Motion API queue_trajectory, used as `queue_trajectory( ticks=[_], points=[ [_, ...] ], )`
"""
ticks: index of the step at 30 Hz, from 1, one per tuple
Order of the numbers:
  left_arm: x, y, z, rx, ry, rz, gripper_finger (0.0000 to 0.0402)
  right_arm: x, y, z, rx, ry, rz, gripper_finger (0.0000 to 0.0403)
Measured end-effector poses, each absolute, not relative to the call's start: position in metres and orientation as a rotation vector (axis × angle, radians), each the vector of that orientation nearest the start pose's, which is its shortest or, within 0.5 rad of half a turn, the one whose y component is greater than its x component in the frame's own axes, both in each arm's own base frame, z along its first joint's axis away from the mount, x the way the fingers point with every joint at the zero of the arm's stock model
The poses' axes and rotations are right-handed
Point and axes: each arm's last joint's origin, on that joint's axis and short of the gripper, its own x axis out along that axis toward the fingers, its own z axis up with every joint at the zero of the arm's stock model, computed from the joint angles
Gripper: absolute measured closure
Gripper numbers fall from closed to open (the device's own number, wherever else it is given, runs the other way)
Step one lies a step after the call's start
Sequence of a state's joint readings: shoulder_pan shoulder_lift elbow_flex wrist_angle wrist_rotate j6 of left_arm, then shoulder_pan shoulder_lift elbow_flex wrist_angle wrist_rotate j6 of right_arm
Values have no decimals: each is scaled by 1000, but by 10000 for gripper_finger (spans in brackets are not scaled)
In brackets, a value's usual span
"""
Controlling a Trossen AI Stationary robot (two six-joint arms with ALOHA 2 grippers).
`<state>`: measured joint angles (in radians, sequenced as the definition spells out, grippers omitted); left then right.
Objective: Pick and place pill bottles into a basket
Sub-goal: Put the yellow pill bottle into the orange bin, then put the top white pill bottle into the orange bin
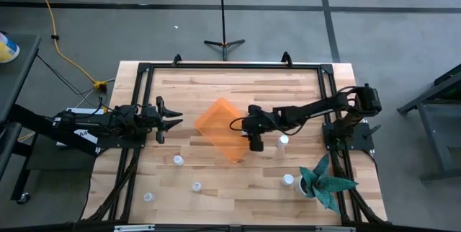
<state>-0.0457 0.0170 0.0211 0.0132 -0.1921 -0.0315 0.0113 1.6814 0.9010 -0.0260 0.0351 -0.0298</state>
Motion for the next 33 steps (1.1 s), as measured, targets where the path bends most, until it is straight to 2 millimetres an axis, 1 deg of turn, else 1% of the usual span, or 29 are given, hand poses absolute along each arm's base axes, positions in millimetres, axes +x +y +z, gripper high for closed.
queue_trajectory(
  ticks=[3, 6, 8, 10, 12, 16, 19, 23, 26, 29, 33],
  points=[
    [97, 1, 171, -33, -19, 146, 259, 337, 2, 175, -79, 800, 2, 193],
    [97, 1, 171, -33, -20, 146, 259, 343, 0, 190, -99, 826, 13, 171],
    [97, 1, 171, -34, -19, 146, 259, 343, -1, 202, -79, 907, 1, 161],
    [97, 1, 171, -36, -20, 146, 259, 340, -1, 214, -61, 1030, -9, 157],
    [97, 1, 171, -36, -20, 146, 259, 335, -1, 224, -36, 1130, -14, 156],
    [97, 1, 171, -36, -20, 146, 259, 326, 6, 239, 69, 1262, 32, 155],
    [97, 1, 171, -36, -20, 146, 259, 317, 10, 240, 103, 1362, 49, 155],
    [97, 1, 171, -37, -20, 146, 259, 301, 11, 237, 151, 1535, -50, 155],
    [97, 1, 171, -36, -19, 146, 259, 293, 11, 234, 191, 1613, -113, 155],
    [97, 1, 171, -36, -20, 146, 259, 290, 12, 233, 207, 1645, -142, 155],
    [97, 1, 171, -37, -20, 146, 259, 291, 20, 232, 201, 1643, -120, 155]
  ],
)
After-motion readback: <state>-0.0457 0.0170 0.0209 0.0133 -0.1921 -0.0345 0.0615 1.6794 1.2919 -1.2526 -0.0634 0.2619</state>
